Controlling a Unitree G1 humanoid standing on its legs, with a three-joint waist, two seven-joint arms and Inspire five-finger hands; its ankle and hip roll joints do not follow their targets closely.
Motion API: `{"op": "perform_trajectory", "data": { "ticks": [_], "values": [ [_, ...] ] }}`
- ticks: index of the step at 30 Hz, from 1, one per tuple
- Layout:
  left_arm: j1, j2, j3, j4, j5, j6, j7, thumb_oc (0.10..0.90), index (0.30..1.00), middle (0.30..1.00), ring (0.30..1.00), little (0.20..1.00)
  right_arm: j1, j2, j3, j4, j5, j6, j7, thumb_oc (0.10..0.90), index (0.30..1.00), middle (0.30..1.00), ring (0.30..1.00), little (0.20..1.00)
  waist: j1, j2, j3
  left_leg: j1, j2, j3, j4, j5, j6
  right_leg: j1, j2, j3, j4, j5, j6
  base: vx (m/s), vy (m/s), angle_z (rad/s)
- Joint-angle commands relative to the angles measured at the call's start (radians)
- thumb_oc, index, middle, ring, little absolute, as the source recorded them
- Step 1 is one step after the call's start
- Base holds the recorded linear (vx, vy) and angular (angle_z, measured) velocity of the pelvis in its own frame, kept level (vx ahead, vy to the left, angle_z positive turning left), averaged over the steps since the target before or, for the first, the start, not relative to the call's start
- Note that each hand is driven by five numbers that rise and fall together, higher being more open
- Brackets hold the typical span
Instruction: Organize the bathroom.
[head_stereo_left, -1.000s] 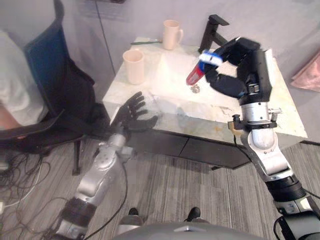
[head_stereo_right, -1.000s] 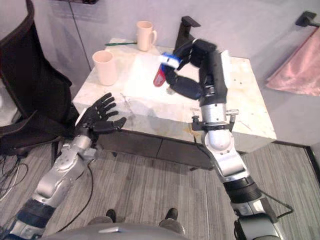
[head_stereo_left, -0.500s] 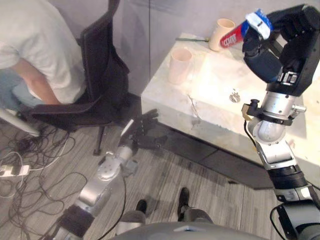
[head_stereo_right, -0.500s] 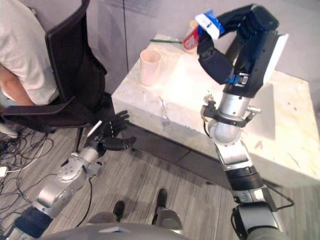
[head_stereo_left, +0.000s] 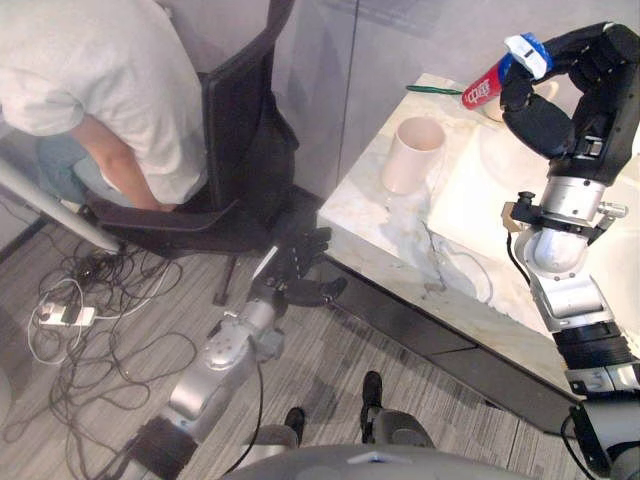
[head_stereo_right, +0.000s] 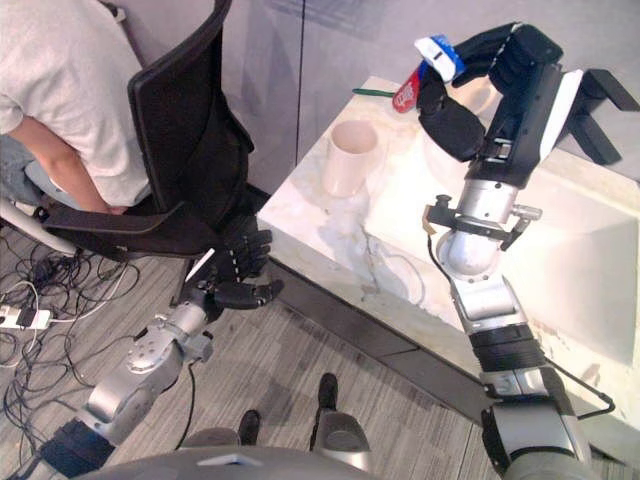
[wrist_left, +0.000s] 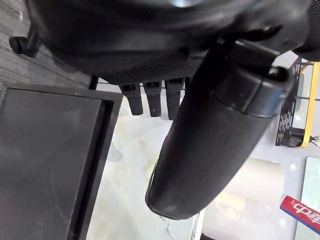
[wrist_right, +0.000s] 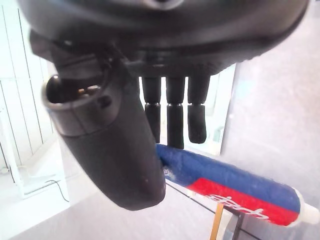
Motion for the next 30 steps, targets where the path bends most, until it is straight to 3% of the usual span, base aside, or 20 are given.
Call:
{"op": "perform_trajectory", "data": {
  "ticks": [1, 11, 21, 30],
  "values": [
    [-0.009, 0.013, -0.015, -0.127, 0.003, -0.136, 0.011, 0.8, 0.9, 0.9, 0.9, 0.9, -0.193, -0.071, -0.063, -0.037, -0.03, -0.086, -0.05, 0.4, 0.3, 0.3, 0.3, 0.3, 0.012, -0.056, -0.135, 0.01, -0.097, 0.1, 0.071, -0.138, 0.044, -0.07, 0.007, -0.004, 0.038, -0.041, 0.07, 0.06, -0.039, 0.13],
    [0.015, 0.007, -0.017, -0.121, 0.036, -0.146, 0.035, 0.8, 0.9, 0.9, 0.9, 0.9, -0.195, -0.049, -0.059, -0.09, 0.048, -0.076, 0.018, 0.4, 0.3, 0.3, 0.3, 0.3, 0.017, -0.061, -0.138, -0.007, -0.098, 0.102, 0.108, -0.147, 0.037, -0.059, 0.022, -0.011, 0.049, -0.064, 0.05, 0.06, -0.034, 0.08],
    [0.013, 0.003, -0.017, -0.061, 0.11, -0.092, 0.09, 0.8, 0.9, 0.9, 0.9, 0.9, -0.169, 0.01, -0.058, -0.134, 0.141, -0.068, 0.106, 0.4, 0.3, 0.3, 0.3, 0.3, 0.016, -0.065, -0.131, -0.013, -0.097, 0.109, 0.124, -0.153, 0.034, -0.062, 0.028, -0.022, 0.059, -0.071, 0.044, 0.01, -0.003, 0.01],
    [0.06, 0.01, 0.041, 0.044, 0.132, -0.06, 0.095, 0.8, 0.9, 0.9, 0.9, 0.9, -0.118, 0.055, -0.069, -0.18, 0.17, -0.014, 0.13, 0.4, 0.3, 0.3, 0.3, 0.3, 0.015, -0.059, -0.129, -0.02, -0.102, 0.113, 0.136, -0.154, 0.033, -0.055, 0.034, -0.017, 0.058, -0.077, 0.036, 0.0, 0.0, 0.0]
  ]
}}
